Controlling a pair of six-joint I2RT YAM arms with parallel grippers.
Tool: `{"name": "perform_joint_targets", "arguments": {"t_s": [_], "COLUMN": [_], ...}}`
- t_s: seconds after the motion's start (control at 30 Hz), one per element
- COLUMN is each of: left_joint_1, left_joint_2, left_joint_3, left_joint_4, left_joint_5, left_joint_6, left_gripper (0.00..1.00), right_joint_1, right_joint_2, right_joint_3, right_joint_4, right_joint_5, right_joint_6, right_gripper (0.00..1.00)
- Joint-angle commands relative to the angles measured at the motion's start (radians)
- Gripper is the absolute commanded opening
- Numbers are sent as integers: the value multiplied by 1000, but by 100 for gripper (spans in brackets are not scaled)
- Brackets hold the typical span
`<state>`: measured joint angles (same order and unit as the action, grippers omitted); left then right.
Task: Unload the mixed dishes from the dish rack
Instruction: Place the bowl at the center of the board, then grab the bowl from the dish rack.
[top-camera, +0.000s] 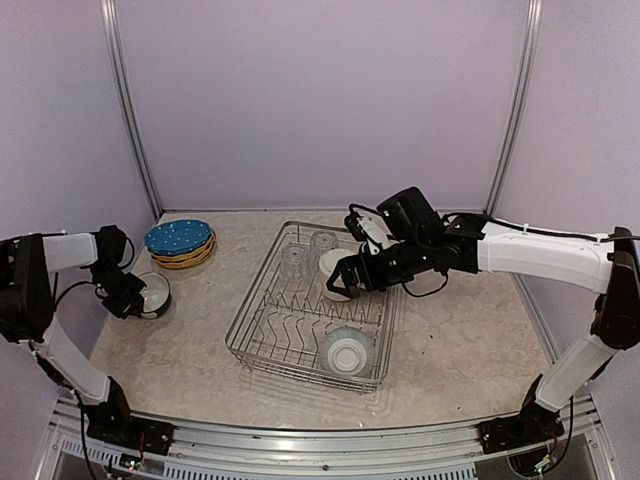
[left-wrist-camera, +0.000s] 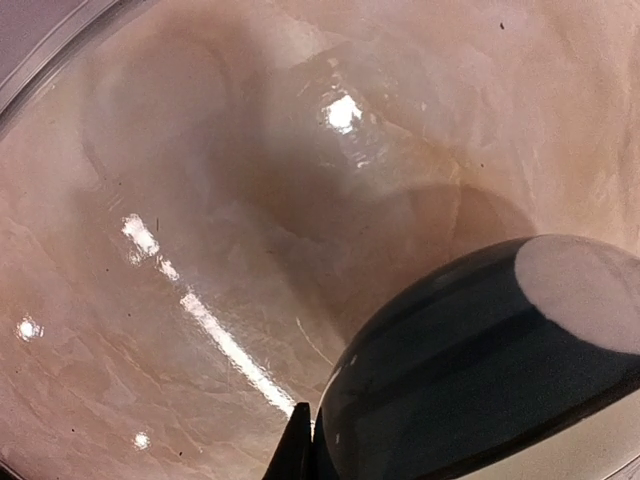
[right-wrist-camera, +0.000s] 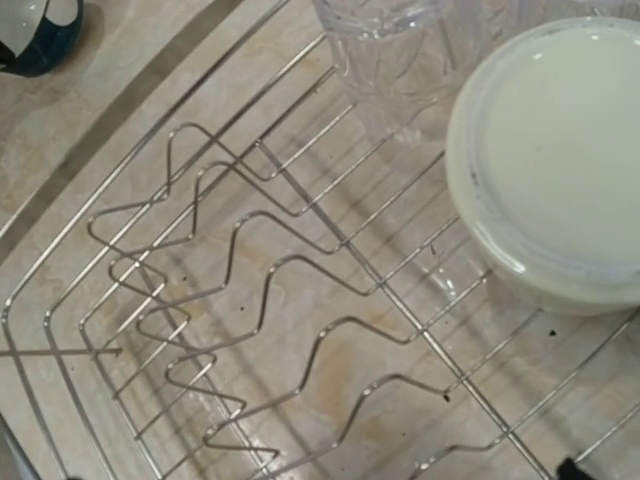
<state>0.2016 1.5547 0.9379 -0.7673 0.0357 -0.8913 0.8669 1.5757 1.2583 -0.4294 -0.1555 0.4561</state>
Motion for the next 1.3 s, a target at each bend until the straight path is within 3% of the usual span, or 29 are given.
{"name": "perform_joint_targets", "arguments": {"t_s": [0.0,0.23,0.5,0.73,0.87,1.03,1.27], "left_joint_1": [10,10,9,-25,-125,-360,-617], "left_joint_2": [10,30,-33,-170,-293,-417,-343], "left_joint_3": [26,20,25,61,79,79,106], "left_joint_4": [28,29,-6,-86,-72,72,229], "left_joint_5": [-33,-3,19,8,63,189,281], "left_joint_6": [-24,-36,-25,14,65,141,216], "left_gripper": [7,19,64,90,97,99,98], "right_joint_1": [20,66,92,62,18,-3,-27], "right_joint_2": [27,60,44,46,50,73,113], "right_joint_3": [26,51,27,47,22,18,27], "right_joint_4": [-47,-122,-116,-209,-180,-219,-293], "right_joint_5": [26,60,-71,-126,-253,-373,-405], "right_joint_6": [-20,-50,-89,-181,-197,-236,-287], "right_gripper": [100,100,100,100,100,100,100]}}
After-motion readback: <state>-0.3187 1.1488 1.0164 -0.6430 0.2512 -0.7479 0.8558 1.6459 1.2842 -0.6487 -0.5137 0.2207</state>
